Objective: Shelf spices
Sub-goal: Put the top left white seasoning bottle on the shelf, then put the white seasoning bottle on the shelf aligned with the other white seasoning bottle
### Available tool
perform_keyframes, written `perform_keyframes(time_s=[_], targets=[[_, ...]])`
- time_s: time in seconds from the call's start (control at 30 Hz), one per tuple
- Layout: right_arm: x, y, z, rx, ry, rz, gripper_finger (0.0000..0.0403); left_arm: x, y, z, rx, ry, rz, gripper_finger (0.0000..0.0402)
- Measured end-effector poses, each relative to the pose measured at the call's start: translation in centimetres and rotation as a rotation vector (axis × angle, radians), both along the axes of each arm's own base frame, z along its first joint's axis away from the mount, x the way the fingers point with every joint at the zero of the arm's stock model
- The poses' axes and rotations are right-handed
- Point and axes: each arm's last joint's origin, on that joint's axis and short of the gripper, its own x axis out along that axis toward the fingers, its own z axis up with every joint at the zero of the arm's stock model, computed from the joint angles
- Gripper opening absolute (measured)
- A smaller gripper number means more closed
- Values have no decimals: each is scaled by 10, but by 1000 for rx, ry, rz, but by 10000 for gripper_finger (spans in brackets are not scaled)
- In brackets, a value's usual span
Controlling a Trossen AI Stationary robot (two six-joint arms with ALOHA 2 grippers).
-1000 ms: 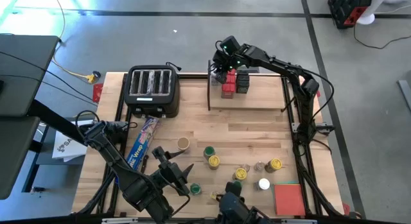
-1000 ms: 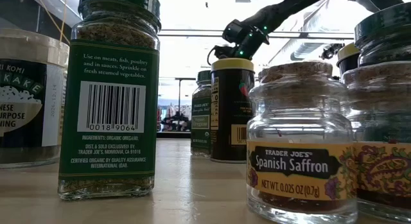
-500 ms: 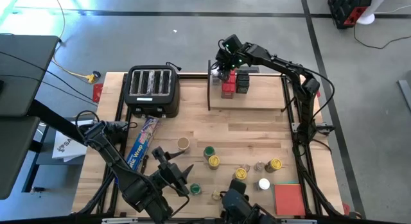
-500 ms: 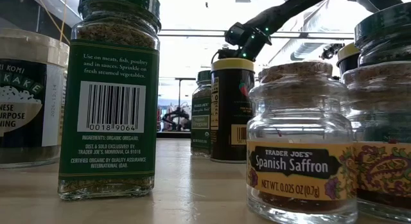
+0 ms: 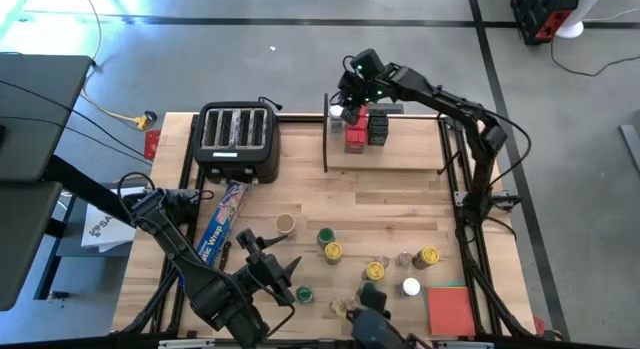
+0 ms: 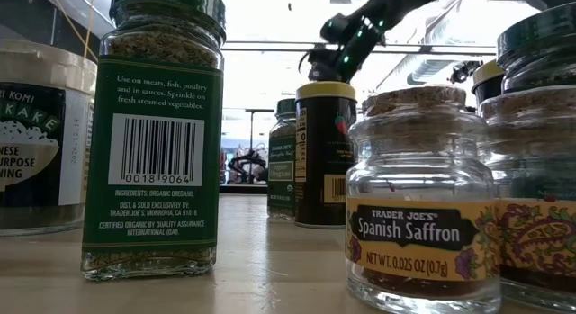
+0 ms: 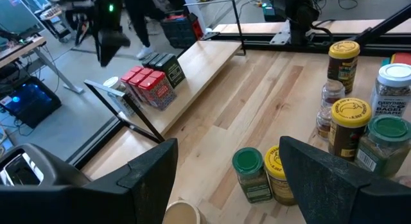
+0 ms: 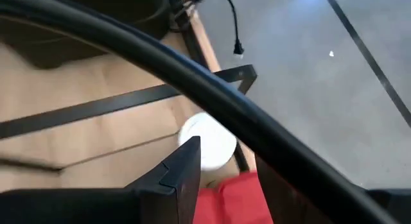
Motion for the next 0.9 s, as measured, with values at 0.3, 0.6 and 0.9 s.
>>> perform_keyframes(time_s=[0.3,0.6,0.9], targets=[[-54,139,57,23,57,287,139,-3,-4,-1,-33,-2,-9,268],[-165,281,54,91,-221,374,139,-7,-10,1,13,-39,-30,268],[-197,335,32,687,-340,548,140,1,-1,1,46,-12,-13,268]])
